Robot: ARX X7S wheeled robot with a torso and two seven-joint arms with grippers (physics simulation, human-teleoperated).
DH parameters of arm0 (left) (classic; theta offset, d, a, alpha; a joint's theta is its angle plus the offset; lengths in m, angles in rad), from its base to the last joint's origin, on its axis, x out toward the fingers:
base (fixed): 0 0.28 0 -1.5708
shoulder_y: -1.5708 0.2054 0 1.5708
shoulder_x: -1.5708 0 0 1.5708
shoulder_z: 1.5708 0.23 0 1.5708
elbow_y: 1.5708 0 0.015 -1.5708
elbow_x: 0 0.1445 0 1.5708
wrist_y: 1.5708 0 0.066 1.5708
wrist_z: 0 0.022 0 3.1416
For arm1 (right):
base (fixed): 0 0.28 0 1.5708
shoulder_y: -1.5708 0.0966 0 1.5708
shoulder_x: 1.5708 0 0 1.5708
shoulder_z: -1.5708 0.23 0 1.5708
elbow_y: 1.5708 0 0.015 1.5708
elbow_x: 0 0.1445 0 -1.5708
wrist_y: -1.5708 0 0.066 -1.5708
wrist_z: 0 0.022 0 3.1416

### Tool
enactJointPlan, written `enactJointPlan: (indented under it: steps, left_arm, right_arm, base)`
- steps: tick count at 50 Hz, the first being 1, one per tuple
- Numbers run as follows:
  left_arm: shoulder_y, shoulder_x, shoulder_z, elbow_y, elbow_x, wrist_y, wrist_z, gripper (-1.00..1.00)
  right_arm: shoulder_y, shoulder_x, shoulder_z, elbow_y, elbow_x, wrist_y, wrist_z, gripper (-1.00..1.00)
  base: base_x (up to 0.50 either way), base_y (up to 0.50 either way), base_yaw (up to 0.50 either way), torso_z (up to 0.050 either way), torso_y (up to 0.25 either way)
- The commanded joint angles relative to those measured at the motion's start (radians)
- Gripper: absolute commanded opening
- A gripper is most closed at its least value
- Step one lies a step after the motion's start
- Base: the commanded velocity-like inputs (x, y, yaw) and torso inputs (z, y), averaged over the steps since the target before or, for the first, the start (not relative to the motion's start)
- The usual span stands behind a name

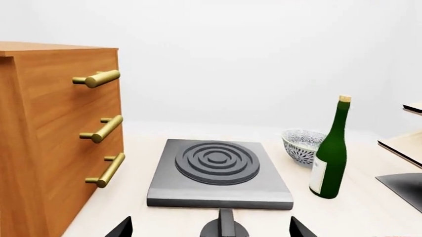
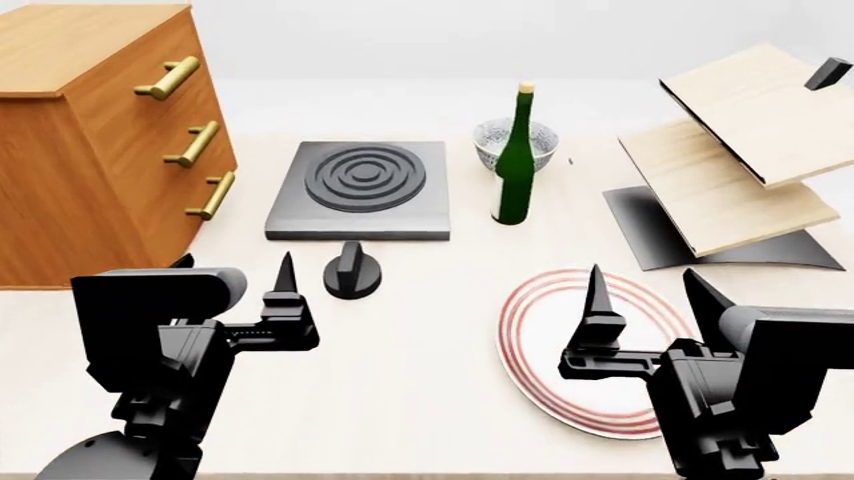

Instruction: Turn on the stove.

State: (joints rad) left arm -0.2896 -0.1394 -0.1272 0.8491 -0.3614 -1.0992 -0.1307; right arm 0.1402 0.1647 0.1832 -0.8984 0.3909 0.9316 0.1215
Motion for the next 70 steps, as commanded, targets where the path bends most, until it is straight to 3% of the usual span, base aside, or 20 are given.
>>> enactJointPlan:
  steps: [1, 18, 22, 31, 33, 36, 43, 64, 70]
  left_arm:
    - [0.004, -0.007, -0.004, 0.001, -0.011, 0.010, -0.005, 1.00]
    - [0.022, -0.021, 0.013, -0.026, -0.011, 0.054, -0.009, 1.00]
    - [0.045, -0.045, 0.052, -0.094, 0.041, 0.187, 0.008, 1.00]
    - [-0.008, -0.106, 0.075, -0.459, 0.204, 0.537, 0.018, 1.00]
    - [-0.023, -0.124, 0.109, -0.581, 0.268, 0.672, 0.014, 1.00]
    - [-0.059, -0.118, 0.101, -0.693, 0.274, 0.701, 0.001, 1.00]
    - [-0.116, -0.108, 0.132, -1.038, 0.332, 0.925, -0.028, 1.00]
    - [-0.304, -0.015, 0.185, -1.644, 0.364, 1.273, -0.081, 1.00]
    - [-0.338, 0.003, 0.197, -1.742, 0.370, 1.341, -0.088, 1.00]
  right_arm:
    - [-0.008, 0.009, -0.011, -0.003, 0.006, -0.014, 0.005, 1.00]
    - [-0.007, 0.033, -0.053, -0.001, -0.028, -0.022, 0.046, 1.00]
    - [-0.018, 0.036, -0.054, 0.001, -0.030, -0.039, 0.045, 1.00]
    - [-0.049, 0.046, -0.064, 0.017, -0.047, -0.083, 0.047, 1.00]
    - [-0.052, 0.047, -0.065, 0.018, -0.046, -0.085, 0.048, 1.00]
    - [-0.057, 0.048, -0.069, 0.019, -0.047, -0.092, 0.049, 1.00]
    - [-0.057, 0.052, -0.069, 0.021, -0.043, -0.096, 0.052, 1.00]
    - [-0.071, 0.060, -0.081, 0.037, -0.040, -0.126, 0.060, 1.00]
    - [-0.081, 0.062, -0.086, 0.048, -0.044, -0.144, 0.061, 1.00]
  base:
    - [0.50, 0.00, 0.00, 0.000, 0.000]
    - [0.40, 0.00, 0.00, 0.000, 0.001]
    - [0.00, 0.00, 0.00, 0.000, 0.000]
    - [0.00, 0.00, 0.00, 0.000, 0.000]
    - [0.00, 0.00, 0.00, 0.000, 0.000]
    - [0.00, 0.00, 0.00, 0.000, 0.000]
    - [0.00, 0.00, 0.00, 0.000, 0.000]
    - [0.00, 0.00, 0.00, 0.000, 0.000]
    - [0.00, 0.00, 0.00, 0.000, 0.000]
